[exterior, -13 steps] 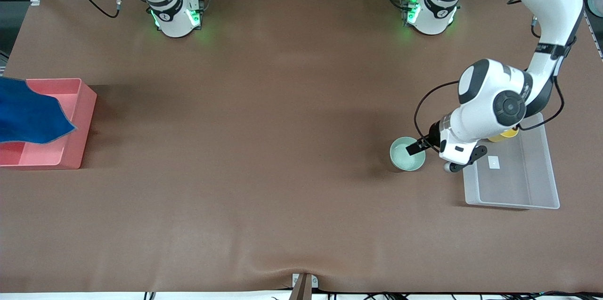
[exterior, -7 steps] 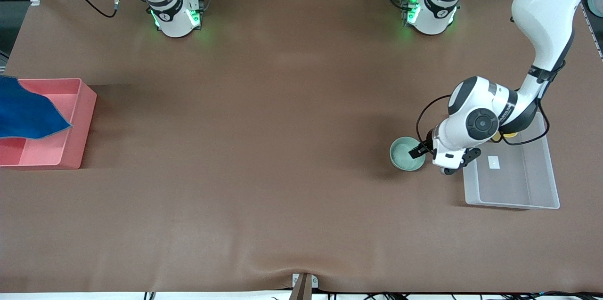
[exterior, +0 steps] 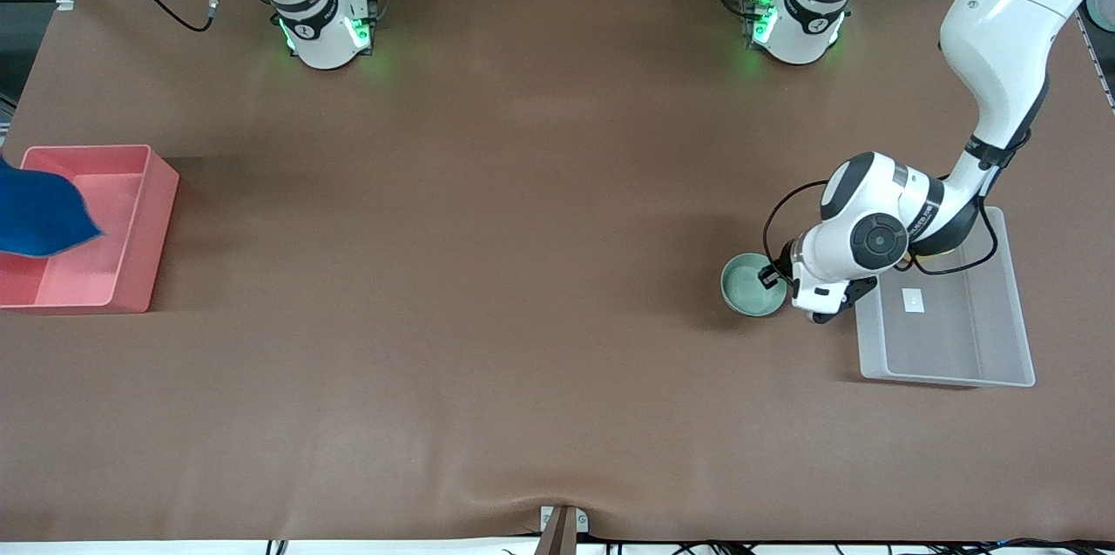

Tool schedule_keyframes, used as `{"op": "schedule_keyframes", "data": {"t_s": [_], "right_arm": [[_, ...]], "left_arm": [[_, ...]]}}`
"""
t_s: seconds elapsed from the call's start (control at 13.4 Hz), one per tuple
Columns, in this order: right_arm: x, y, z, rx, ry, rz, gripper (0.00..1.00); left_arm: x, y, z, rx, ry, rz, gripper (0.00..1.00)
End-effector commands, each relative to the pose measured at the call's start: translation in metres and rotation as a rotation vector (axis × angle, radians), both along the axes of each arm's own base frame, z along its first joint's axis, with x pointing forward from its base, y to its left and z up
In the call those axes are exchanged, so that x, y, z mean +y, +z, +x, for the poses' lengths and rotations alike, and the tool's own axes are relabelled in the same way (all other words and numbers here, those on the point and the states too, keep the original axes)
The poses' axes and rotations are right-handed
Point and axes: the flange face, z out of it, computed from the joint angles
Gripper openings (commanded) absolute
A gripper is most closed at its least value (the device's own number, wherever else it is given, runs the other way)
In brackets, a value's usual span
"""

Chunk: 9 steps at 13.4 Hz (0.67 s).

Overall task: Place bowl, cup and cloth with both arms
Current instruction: 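Carry the green bowl into the clear bin while the right gripper lowers the cloth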

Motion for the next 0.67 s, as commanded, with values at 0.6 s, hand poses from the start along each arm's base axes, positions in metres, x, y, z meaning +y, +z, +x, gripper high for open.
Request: {"op": "schedule_keyframes", "data": {"t_s": [0.6], "right_arm": [[-0.009, -0.055, 0.009, 0.032, 0.172, 0.059, 0.00]], "left_arm": [[0.019, 0.130, 0.044, -0.104, -0.133, 0.090, 0.00]]}}
